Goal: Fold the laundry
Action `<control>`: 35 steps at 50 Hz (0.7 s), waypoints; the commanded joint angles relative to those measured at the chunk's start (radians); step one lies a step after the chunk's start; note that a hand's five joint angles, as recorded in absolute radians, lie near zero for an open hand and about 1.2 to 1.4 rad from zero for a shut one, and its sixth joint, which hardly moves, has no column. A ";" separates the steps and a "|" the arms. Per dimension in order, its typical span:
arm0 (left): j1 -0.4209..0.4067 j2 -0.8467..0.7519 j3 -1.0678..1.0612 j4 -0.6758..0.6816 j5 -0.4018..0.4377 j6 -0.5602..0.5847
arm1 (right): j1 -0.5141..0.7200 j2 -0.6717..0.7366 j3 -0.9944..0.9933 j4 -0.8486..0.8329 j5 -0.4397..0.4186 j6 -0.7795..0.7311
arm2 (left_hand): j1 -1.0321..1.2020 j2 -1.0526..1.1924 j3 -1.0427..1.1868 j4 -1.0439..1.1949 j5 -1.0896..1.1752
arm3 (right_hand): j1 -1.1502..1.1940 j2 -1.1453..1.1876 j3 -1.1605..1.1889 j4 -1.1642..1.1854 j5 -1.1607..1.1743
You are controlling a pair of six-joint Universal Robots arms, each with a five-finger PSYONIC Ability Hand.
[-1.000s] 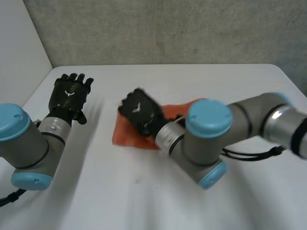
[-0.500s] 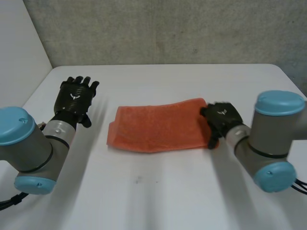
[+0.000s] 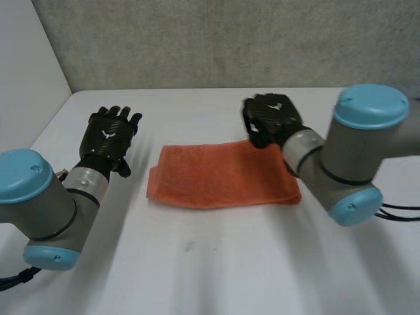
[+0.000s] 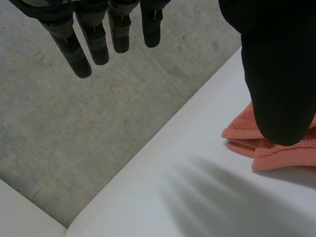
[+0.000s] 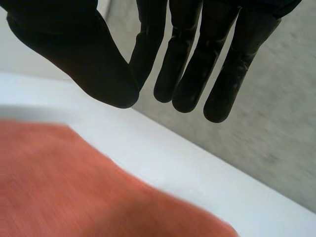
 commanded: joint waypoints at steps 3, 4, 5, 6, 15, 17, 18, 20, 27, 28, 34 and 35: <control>0.009 0.010 -0.016 -0.006 0.005 0.000 | 0.034 0.007 0.070 0.047 0.096 -0.007 | -0.017 -0.028 -0.043 -0.030 -0.047 | -0.359 -0.545 -0.547 -0.557 -0.532; 0.009 0.010 -0.016 -0.004 0.005 0.000 | 0.028 0.008 0.089 0.044 0.102 -0.008 | -0.017 -0.028 -0.043 -0.030 -0.047 | -0.371 -0.557 -0.559 -0.569 -0.544; 0.011 0.011 -0.016 -0.004 0.005 0.000 | 0.017 0.008 0.107 0.042 0.103 -0.013 | -0.017 -0.028 -0.043 -0.030 -0.047 | -0.371 -0.557 -0.559 -0.569 -0.544; 0.011 0.011 -0.016 -0.004 0.005 0.000 | -0.023 0.008 0.148 0.036 0.100 -0.022 | -0.017 -0.028 -0.043 -0.030 -0.047 | -0.374 -0.560 -0.562 -0.572 -0.547; 0.002 0.013 -0.017 -0.006 0.002 -0.003 | -0.210 0.001 0.368 -0.088 0.001 -0.088 | -0.017 -0.028 -0.043 -0.030 -0.047 | -0.347 -0.534 -0.536 -0.545 -0.520; 0.002 0.013 -0.017 -0.004 0.002 -0.008 | -0.215 0.002 0.382 -0.108 -0.007 -0.091 | -0.017 -0.028 -0.043 -0.030 -0.047 | -0.341 -0.528 -0.530 -0.539 -0.514; 0.002 0.013 -0.017 -0.006 0.002 -0.012 | -0.216 0.004 0.390 -0.122 -0.012 -0.091 | -0.017 -0.028 -0.043 -0.030 -0.047 | -0.324 -0.511 -0.512 -0.522 -0.497; 0.000 0.013 -0.017 -0.006 0.002 -0.023 | -0.216 0.007 0.393 -0.131 -0.013 -0.090 | -0.017 -0.028 -0.043 -0.030 -0.047 | -0.268 -0.455 -0.457 -0.466 -0.441; -0.001 0.016 -0.017 -0.009 0.000 -0.055 | -0.219 0.016 0.388 -0.153 -0.015 -0.076 | -0.017 -0.028 -0.043 -0.030 -0.047 | -0.206 -0.393 -0.395 -0.404 -0.379; -0.001 0.019 -0.017 -0.010 0.002 -0.060 | -0.218 0.016 0.388 -0.156 -0.015 -0.074 | -0.017 -0.028 -0.043 -0.030 -0.047 | -0.198 -0.384 -0.386 -0.396 -0.371; 0.000 0.028 -0.017 -0.012 0.002 -0.104 | -0.218 0.017 0.397 -0.194 -0.012 -0.073 | -0.017 -0.028 -0.043 -0.030 -0.047 | 0.402 0.215 0.214 0.204 0.229; 0.000 0.031 -0.017 -0.012 0.002 -0.123 | -0.218 0.017 0.400 -0.202 -0.010 -0.073 | -0.017 -0.028 -0.043 -0.030 -0.047 | 0.403 0.217 0.215 0.205 0.230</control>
